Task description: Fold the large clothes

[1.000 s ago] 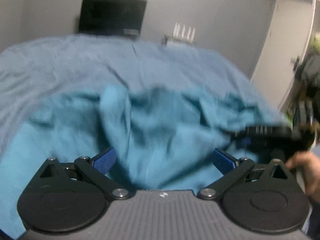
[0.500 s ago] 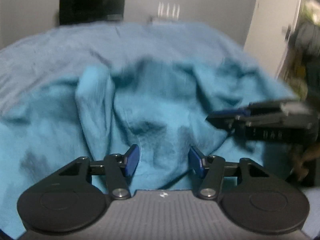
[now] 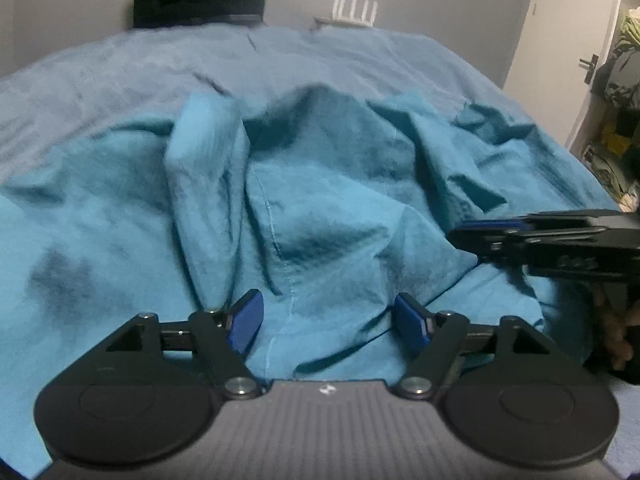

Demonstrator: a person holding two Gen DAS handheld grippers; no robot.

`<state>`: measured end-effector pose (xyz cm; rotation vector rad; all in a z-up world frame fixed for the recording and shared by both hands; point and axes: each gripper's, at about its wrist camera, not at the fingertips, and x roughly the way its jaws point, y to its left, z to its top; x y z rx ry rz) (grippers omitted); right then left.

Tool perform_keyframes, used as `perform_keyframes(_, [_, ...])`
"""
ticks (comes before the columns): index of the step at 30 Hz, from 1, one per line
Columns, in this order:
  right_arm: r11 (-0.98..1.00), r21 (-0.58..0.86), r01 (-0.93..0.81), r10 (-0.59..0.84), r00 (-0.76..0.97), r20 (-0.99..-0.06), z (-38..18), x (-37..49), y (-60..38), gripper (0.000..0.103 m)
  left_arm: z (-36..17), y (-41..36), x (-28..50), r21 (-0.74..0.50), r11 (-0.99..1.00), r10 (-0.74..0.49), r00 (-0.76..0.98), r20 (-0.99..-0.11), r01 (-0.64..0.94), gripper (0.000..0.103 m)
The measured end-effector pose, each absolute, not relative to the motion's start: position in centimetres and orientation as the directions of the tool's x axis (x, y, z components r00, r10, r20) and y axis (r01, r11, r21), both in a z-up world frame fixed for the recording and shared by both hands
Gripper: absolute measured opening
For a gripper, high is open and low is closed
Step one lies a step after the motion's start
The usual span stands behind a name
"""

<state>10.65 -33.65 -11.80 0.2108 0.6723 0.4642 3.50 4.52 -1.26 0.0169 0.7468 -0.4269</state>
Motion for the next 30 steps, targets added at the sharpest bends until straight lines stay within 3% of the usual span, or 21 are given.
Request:
perform_keyframes(2, [0.879, 0.349, -0.326, 0.470, 0.721, -0.510, -10.8, 9.1, -34.8, 0.056, -0.2, 4.5, 2.3, -0.135, 0.910, -0.386, 0.681, -0.622, 0.393, 0.073])
perform_keyframes(3, [0.879, 0.354, -0.320, 0.468, 0.723, -0.508, -10.4, 8.4, -35.3, 0.059, 0.5, 4.5, 1.7, -0.151, 0.902, -0.409, 0.687, -0.601, 0.405, 0.073])
perform_keyframes(8, [0.897, 0.378, -0.229, 0.413, 0.740, -0.531, -9.0, 4.3, -38.1, 0.060, 2.1, 2.9, -0.9, -0.187, 0.860, -0.488, 0.659, -0.572, 0.474, 0.073])
perform_keyframes(13, [0.843, 0.521, -0.132, 0.464, 0.668, -0.582, -9.7, 0.1, -40.9, 0.062, 1.1, 0.4, -2.3, -0.057, 0.860, -0.422, 0.644, -0.638, 0.507, 0.073])
perform_keyframes(16, [0.829, 0.551, -0.093, 0.478, 0.629, -0.614, -10.3, -1.4, -41.5, 0.062, -0.1, 0.5, -2.0, -0.075, 0.875, -0.403, 0.632, -0.662, 0.479, 0.081])
perform_keyframes(19, [0.826, 0.563, -0.043, 0.468, 0.609, -0.640, -10.9, -1.8, -42.2, 0.062, -0.8, 1.2, -1.1, -0.148, 0.884, -0.414, 0.597, -0.688, 0.443, 0.082])
perform_keyframes(22, [0.820, 0.572, -0.001, 0.465, 0.584, -0.666, -11.6, -1.8, -42.4, 0.062, -1.6, 0.8, -1.4, -0.083, 0.896, -0.359, 0.601, -0.714, 0.436, 0.082])
perform_keyframes(30, [0.748, 0.658, 0.088, 0.435, 0.683, -0.586, -13.2, -1.8, -45.1, 0.064, -2.2, 0.4, -1.5, -0.041, 0.897, -0.329, 0.603, -0.727, 0.440, 0.082])
